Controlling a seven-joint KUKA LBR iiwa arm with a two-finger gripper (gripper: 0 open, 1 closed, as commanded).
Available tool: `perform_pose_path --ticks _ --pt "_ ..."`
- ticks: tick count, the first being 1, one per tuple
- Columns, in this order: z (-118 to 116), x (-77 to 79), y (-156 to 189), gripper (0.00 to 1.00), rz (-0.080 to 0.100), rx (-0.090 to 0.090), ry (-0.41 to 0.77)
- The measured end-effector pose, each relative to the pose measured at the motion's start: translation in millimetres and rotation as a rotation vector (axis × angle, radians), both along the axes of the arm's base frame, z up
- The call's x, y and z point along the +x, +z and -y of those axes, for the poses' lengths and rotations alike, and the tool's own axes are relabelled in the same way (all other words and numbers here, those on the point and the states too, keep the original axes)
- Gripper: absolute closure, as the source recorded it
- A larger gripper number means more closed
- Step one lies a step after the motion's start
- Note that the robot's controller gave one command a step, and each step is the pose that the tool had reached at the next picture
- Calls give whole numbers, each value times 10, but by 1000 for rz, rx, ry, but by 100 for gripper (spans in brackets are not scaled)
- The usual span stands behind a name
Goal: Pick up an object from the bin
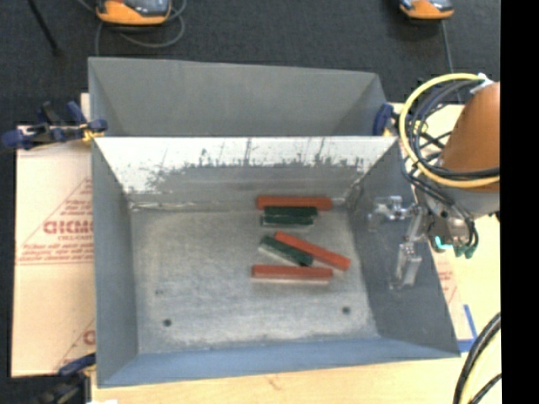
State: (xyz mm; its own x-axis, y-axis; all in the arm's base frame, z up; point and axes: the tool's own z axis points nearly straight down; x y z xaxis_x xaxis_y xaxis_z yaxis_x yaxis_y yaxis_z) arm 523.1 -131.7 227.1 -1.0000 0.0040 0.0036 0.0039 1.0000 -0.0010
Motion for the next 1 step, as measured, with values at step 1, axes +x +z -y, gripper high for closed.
perform_pose_path --ticks 1 --pt "-582 538 -1598 0 4 2 -32"
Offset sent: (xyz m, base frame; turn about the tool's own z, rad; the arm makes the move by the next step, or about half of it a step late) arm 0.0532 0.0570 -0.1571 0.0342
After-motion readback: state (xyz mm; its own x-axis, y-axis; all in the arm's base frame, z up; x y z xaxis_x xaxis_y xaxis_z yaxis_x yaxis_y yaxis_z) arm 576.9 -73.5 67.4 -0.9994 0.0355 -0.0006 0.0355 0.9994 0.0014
